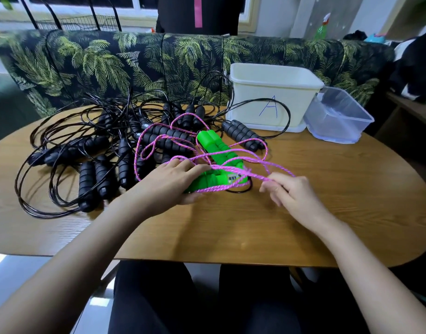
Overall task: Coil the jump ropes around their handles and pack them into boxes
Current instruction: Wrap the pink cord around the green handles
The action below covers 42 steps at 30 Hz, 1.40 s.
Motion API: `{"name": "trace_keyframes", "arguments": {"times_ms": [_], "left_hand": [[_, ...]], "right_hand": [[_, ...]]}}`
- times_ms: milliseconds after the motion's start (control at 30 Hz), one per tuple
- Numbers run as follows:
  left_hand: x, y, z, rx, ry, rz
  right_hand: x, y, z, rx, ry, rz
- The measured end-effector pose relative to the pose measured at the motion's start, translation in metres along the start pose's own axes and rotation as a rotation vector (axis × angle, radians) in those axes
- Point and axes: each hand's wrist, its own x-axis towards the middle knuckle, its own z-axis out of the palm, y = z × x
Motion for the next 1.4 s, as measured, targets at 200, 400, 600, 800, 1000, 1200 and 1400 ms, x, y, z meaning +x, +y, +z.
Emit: {"name": "trace_keyframes", "arguments": {"times_ms": [200, 400, 600, 800, 1000, 1200, 1400], "left_hand": [[0.007, 0.013, -0.009, 0.174, 0.131, 0.125], [0.019, 0.022, -0.023, 0.399, 0.203, -0.032], [0.033, 0.043, -0.024, 0.472, 0.203, -0.107], [0.03, 0.04, -0.032, -0.079, 0.199, -0.299], [0.021, 0.054, -0.027, -0.669, 0.189, -0.265], [0.018, 0.059, -0.03, -0.831, 0.192, -0.273], [0.018, 0.062, -0.029, -0.573, 0.337, -0.383]], "right_hand": [[0.035, 0.01, -0.03, 0.059, 0.254, 0.197], [0.029, -0.031, -0.027, 0.145, 0.231, 0.127], [-0.001, -0.081, 0.018, 0.197, 0.09, -0.038], [-0.019, -0.05, 0.042, 0.195, 0.083, 0.101], [-0.003, -0.045, 0.053, 0.357, 0.064, 0.228], [0.002, -0.047, 0.058, 0.294, 0.067, 0.21], [-0.001, -0.042, 0.056, 0.057, 0.088, 0.136]]}}
